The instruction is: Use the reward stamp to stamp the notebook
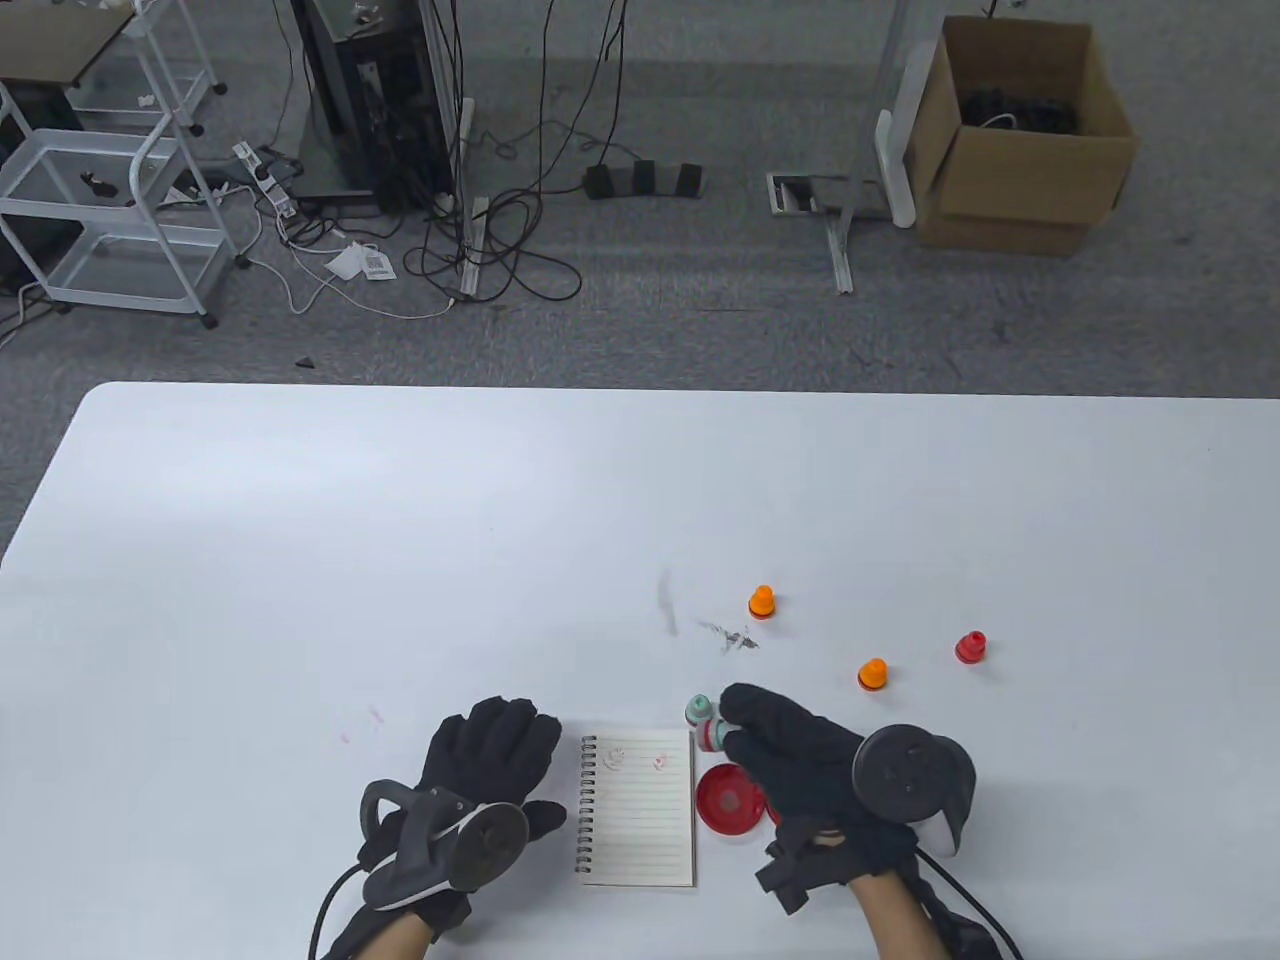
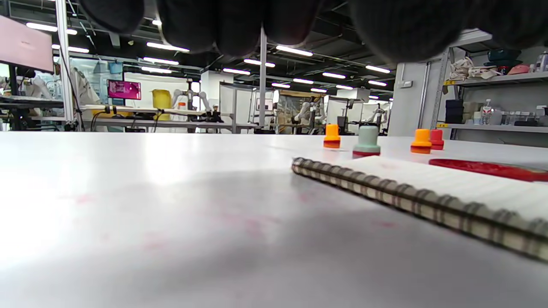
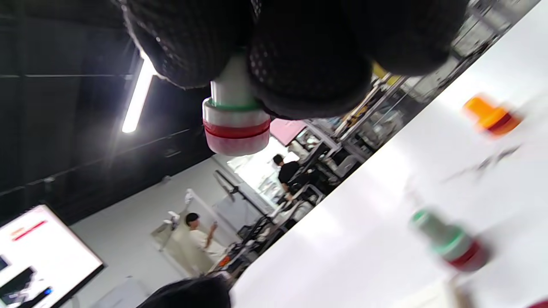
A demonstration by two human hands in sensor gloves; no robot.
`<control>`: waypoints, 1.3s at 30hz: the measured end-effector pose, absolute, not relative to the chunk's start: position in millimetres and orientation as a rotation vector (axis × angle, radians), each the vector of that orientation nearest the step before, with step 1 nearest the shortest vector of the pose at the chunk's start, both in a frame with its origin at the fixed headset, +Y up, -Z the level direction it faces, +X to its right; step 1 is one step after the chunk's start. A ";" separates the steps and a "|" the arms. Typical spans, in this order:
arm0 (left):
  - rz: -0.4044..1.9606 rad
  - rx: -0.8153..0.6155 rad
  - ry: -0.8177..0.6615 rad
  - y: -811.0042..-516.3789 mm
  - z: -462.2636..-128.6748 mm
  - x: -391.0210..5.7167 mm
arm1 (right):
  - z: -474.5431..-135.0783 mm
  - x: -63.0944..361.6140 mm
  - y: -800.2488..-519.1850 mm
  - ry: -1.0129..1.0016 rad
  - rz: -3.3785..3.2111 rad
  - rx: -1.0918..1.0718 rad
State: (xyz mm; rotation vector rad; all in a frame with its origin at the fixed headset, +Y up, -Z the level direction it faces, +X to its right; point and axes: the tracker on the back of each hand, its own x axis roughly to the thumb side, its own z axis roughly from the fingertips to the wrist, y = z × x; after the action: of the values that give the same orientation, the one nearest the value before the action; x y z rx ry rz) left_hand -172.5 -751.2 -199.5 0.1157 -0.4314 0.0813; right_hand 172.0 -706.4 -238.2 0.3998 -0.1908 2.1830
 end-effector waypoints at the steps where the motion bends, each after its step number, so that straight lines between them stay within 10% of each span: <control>1: 0.081 0.114 -0.430 -751.1 -199.9 -173.0 | -242.2 183.0 -702.5 -0.201 2.224 0.369; 18: 0.010 0.079 -0.413 -750.6 -202.3 -172.8 | -280.4 291.4 -719.6 -0.005 2.971 -0.153; 39: 0.012 0.085 -0.411 -750.2 -203.5 -171.8 | -292.3 315.2 -769.0 0.301 3.315 -0.265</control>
State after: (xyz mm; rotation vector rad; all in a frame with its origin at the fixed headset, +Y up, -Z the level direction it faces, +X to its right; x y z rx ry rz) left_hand -171.8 -750.2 -203.5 0.0846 -0.4110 0.0123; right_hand 315.2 -769.0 -292.3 -0.2648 0.3008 3.3147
